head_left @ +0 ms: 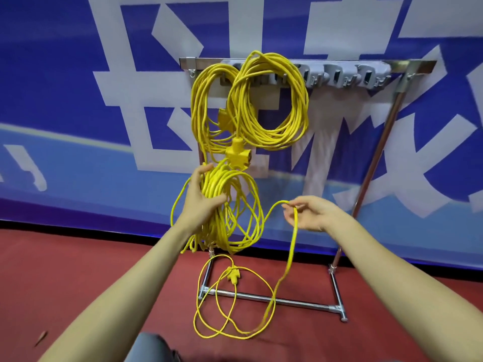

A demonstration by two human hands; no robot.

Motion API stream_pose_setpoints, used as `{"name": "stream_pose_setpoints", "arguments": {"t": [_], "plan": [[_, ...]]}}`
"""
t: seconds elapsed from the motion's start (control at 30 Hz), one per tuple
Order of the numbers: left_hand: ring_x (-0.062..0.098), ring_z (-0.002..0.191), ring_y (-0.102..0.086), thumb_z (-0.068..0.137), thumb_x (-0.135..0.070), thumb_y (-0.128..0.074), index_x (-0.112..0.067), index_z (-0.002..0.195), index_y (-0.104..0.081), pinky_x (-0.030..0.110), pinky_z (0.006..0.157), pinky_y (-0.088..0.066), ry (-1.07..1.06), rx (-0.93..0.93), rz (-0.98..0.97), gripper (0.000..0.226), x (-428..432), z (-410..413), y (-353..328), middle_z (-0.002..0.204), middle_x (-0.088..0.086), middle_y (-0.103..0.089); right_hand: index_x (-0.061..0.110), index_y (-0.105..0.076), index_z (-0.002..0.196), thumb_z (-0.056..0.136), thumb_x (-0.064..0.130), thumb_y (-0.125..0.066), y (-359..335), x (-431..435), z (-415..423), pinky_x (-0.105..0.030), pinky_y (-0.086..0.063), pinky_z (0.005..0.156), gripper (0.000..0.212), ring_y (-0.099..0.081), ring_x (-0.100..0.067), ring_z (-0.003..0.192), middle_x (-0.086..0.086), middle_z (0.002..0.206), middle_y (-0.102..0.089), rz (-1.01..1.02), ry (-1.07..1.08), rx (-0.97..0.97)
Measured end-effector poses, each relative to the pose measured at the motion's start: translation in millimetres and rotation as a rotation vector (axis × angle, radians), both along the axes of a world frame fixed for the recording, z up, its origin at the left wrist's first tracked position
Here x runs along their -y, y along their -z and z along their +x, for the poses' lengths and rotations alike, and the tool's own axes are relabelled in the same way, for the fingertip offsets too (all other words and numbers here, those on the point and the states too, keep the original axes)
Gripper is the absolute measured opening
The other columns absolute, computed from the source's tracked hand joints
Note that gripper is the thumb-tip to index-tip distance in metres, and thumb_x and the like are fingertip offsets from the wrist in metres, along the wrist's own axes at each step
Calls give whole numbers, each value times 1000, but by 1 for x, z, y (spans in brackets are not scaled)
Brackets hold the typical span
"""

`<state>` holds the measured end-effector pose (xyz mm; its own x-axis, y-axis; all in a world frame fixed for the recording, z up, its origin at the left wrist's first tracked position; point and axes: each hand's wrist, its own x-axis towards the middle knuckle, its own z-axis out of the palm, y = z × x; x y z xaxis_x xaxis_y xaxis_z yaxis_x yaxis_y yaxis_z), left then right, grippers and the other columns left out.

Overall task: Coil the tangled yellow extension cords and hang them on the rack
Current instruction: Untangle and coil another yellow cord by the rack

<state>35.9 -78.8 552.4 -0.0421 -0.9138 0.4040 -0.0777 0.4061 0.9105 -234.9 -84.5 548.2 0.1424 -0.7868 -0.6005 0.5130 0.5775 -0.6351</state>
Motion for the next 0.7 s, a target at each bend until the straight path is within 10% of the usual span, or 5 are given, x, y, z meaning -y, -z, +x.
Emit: {"name": "stream_pose_setpoints", "arguments": {"t": [0.1,0.27,0.43,0.7], "plan": [[9,103,-63,66,-3,-70,-16,130,-45,17,87,-48,27,27,-20,70,-5,-7,9,126,13,-57,-3,-45,82,89,-10,-34,-27,-6,32,-56,-39,98,14,-53,-25,76,-22,85,-51,-110,122,105],[3,88,-64,68,-3,-68,-21,128,-44,15,78,-50,50,-56,20,67,-14,-16,12,112,1,-61,14,-49,119,87,-11,-42,-48,-22,68,-68,-39,83,41,-43,-33,123,-16,119,-47,-173,-121,39],[12,104,-64,70,-8,-73,-30,128,-45,19,84,-50,107,-42,58,68,-17,-12,19,120,3,-59,2,-48,106,88,-4,-49,-64,-29,68,-51,-43,98,19,-54,-33,114,-24,114,-51,-159,-81,25],[12,92,-68,67,-7,-76,-22,131,-45,22,76,-53,210,-122,167,72,-24,-11,17,109,1,-65,3,-25,143,83,-12,-54,-77,-33,66,-52,-52,80,68,-51,-43,116,-28,106,-42,-220,200,227]]}}
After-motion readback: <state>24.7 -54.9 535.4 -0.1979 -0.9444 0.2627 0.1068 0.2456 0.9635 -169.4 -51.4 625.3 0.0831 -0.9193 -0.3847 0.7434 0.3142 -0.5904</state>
